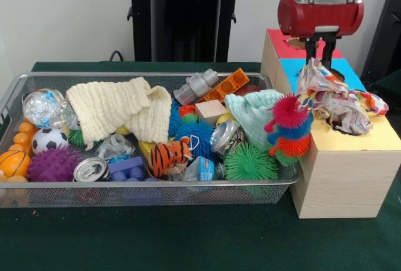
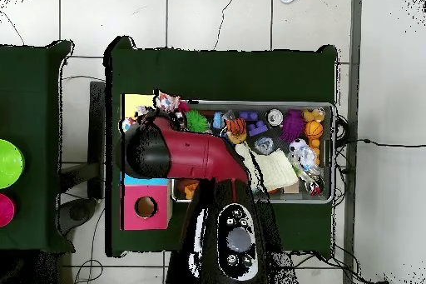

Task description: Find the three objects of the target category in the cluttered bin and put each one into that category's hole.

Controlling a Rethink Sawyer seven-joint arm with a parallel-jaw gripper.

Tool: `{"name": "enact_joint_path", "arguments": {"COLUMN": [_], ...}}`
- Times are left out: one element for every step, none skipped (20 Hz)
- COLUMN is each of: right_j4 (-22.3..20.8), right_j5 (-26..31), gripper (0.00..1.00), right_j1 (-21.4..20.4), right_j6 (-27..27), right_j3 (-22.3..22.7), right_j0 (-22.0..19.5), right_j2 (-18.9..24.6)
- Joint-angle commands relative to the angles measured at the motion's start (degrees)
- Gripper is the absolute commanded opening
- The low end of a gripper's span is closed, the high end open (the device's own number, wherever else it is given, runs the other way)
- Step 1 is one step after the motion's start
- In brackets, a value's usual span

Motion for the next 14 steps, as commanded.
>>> {"name": "enact_joint_path", "arguments": {"right_j4": [4.31, 4.75, 4.93, 5.12, 5.30, 5.65, 5.83, 5.82, 5.97, 6.18, 6.42, 6.69, 6.97, 7.25], "right_j5": [-4.02, -3.70, -3.59, -3.47, -3.35, -3.12, -3.26, -2.95, -2.94, -2.89, -2.98, -3.20, -3.39, -3.59], "gripper": [0.00, 1.00, 1.00, 1.00, 1.00, 1.00, 1.00, 1.00, 1.00, 1.00, 1.00, 1.00, 1.00, 1.00], "right_j1": [2.86, 3.00, 2.91, 2.82, 2.74, 2.64, 2.64, 2.76, 2.82, 3.05, 3.06, 3.25, 3.29, 3.32], "right_j6": [18.14, 17.96, 17.99, 18.02, 18.05, 17.71, 17.41, 17.03, 17.00, 16.98, 17.03, 17.02, 17.05, 17.08], "right_j3": [4.14, 4.03, 4.00, 3.98, 3.95, 4.12, 4.18, 3.88, 3.87, 3.66, 3.80, 3.72, 3.83, 3.94], "right_j0": [0.40, 0.78, 0.81, 0.84, 0.87, 0.58, 0.53, 0.68, 0.79, 0.86, 0.82, 0.70, 0.63, 0.56], "right_j2": [-0.28, -0.62, -0.60, -0.58, -0.56, -0.02, 0.09, -0.11, -0.21, -0.38, -0.46, -0.37, -0.29, -0.20]}}
